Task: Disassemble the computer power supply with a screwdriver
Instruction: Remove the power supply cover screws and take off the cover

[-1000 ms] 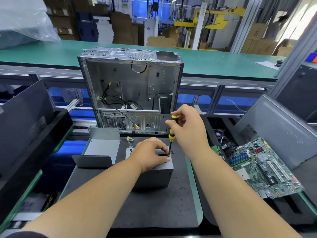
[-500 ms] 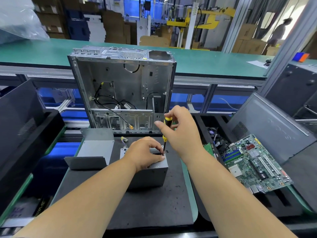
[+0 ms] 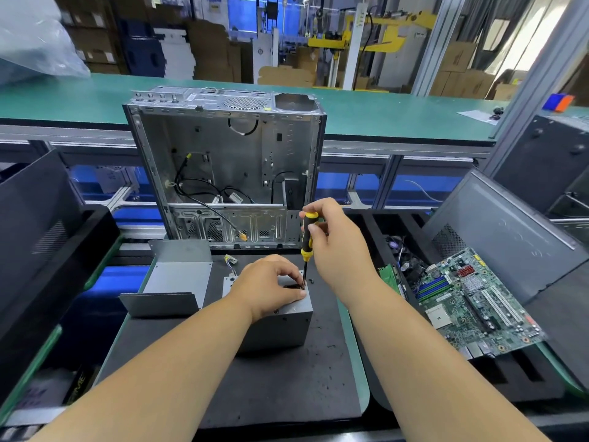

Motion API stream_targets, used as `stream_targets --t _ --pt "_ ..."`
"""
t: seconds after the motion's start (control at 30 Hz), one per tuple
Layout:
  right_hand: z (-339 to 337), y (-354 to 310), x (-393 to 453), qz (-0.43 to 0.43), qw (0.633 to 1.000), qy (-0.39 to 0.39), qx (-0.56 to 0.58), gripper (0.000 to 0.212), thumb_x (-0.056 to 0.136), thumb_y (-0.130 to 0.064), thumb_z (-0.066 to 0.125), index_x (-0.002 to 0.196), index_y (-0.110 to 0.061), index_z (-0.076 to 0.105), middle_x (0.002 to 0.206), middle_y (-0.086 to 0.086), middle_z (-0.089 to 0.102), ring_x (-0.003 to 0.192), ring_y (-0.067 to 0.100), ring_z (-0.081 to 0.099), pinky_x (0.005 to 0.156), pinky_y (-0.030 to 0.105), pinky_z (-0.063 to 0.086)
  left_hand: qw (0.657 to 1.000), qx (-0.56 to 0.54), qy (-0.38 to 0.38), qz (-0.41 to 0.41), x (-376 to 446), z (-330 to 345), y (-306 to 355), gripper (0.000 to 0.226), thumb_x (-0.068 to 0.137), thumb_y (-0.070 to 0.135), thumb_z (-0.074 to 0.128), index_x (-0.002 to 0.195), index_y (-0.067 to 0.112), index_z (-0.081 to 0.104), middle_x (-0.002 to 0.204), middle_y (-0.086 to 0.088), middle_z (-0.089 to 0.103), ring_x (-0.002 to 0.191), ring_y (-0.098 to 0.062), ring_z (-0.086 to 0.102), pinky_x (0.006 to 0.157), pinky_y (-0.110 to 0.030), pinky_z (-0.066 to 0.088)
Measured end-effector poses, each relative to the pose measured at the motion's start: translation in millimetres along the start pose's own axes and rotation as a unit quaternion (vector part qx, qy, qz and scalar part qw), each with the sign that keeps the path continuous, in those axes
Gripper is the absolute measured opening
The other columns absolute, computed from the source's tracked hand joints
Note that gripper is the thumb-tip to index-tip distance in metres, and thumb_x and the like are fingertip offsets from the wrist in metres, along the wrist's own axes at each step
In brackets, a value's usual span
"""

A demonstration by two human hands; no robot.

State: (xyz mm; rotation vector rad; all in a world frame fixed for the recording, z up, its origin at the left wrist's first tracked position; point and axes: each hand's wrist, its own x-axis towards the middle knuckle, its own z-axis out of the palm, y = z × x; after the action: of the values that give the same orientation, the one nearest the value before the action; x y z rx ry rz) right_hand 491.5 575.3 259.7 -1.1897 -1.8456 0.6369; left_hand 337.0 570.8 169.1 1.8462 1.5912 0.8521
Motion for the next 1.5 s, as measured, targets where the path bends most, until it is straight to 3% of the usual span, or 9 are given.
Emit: stream_targets --t 0.1,0.27,0.57,0.7,0.87,0.97,1.17,1.37,1.5 --pt "3.8 -0.2 -2.0 -0.025 0.999 0.022 0.001 0.01 0.097 -0.017 0.057 0.103 -0.024 0.054 0.099 -0.006 0.059 0.086 0.012 0.058 0.077 0.041 0.056 1.0 0.003 0.002 0.0 -0.1 -0.4 0.0 0.017 0.067 0.04 0.082 0.075 0.047 0.069 0.097 0.024 0.063 0.098 0.003 0.059 0.095 -0.033 0.048" --pt "5.0 -0.2 0.0 -0.065 0.994 0.087 -0.032 0.025 0.083 -0.026 0.078 0.092 -0.02 0.056 0.096 -0.007 0.048 0.087 0.005 0.051 0.075 0.022 0.047 1.0 0.006 0.004 0.01 -0.2 0.6 -0.7 0.018 0.066 0.042 0.082 0.075 0.048 0.068 0.097 0.024 0.064 0.099 0.003 0.059 0.097 -0.033 0.047" --pt "1.5 5.0 2.2 -0.004 1.0 0.001 0.017 0.027 0.099 -0.008 0.053 0.107 -0.034 0.054 0.1 -0.01 0.063 0.089 0.009 0.062 0.073 0.037 0.06 1.0 0.005 0.004 0.002 -0.8 1.0 -1.2 0.015 0.064 0.045 0.079 0.075 0.047 0.069 0.099 0.022 0.064 0.1 0.002 0.059 0.097 -0.034 0.048" --pt "3.7 9.1 -1.1 -0.03 0.998 0.009 0.056 0.018 0.097 -0.011 0.053 0.107 -0.025 0.056 0.1 -0.002 0.062 0.087 0.021 0.06 0.074 0.047 0.057 1.0 0.0 0.003 0.012 -0.3 0.2 -0.7 0.014 0.068 0.037 0.082 0.073 0.043 0.07 0.1 0.019 0.066 0.102 0.001 0.059 0.099 -0.036 0.046" --pt "3.8 9.5 0.2 -0.074 0.995 0.07 0.004 0.022 0.084 -0.026 0.077 0.098 -0.026 0.06 0.099 -0.01 0.049 0.089 0.005 0.054 0.075 0.02 0.049 1.0 0.009 -0.002 0.012 -1.0 -1.2 0.3 0.013 0.071 0.036 0.083 0.077 0.039 0.072 0.102 0.019 0.064 0.105 0.001 0.057 0.103 -0.039 0.043" --pt "2.0 10.1 4.2 -0.055 0.996 0.069 -0.006 0.021 0.084 -0.021 0.077 0.095 -0.028 0.06 0.095 -0.013 0.05 0.084 0.002 0.054 0.071 0.016 0.047 1.0 0.007 -0.003 0.013 -1.7 -1.8 1.6 0.014 0.072 0.034 0.083 0.08 0.037 0.072 0.104 0.017 0.064 0.106 -0.001 0.057 0.104 -0.039 0.042" --pt "-3.7 10.2 6.3 -0.027 0.999 0.035 0.004 0.023 0.09 -0.015 0.069 0.098 -0.035 0.062 0.095 -0.018 0.057 0.085 0.001 0.057 0.076 0.023 0.052 0.999 0.035 -0.025 -0.008 -3.1 -5.5 4.9 0.02 0.077 0.032 0.077 0.094 0.037 0.069 0.108 0.019 0.06 0.109 -0.006 0.055 0.104 -0.04 0.041" --pt "-2.6 6.3 4.0 -0.02 0.999 -0.024 0.014 0.034 0.098 -0.004 0.051 0.109 -0.036 0.051 0.106 -0.009 0.063 0.097 0.012 0.063 0.081 0.039 0.058 1.0 0.022 -0.019 -0.004 -4.7 -5.5 6.3 0.016 0.075 0.026 0.077 0.086 0.035 0.07 0.106 0.017 0.062 0.108 -0.006 0.057 0.102 -0.037 0.043" --pt "0.1 14.3 0.2 -0.026 0.999 -0.012 0.044 0.023 0.099 -0.011 0.051 0.112 -0.03 0.049 0.105 -0.006 0.06 0.092 0.015 0.061 0.079 0.041 0.057 1.0 0.019 -0.015 0.003 -4.0 -5.4 6.0 0.017 0.074 0.025 0.078 0.085 0.034 0.07 0.107 0.017 0.063 0.108 -0.004 0.057 0.102 -0.036 0.043"
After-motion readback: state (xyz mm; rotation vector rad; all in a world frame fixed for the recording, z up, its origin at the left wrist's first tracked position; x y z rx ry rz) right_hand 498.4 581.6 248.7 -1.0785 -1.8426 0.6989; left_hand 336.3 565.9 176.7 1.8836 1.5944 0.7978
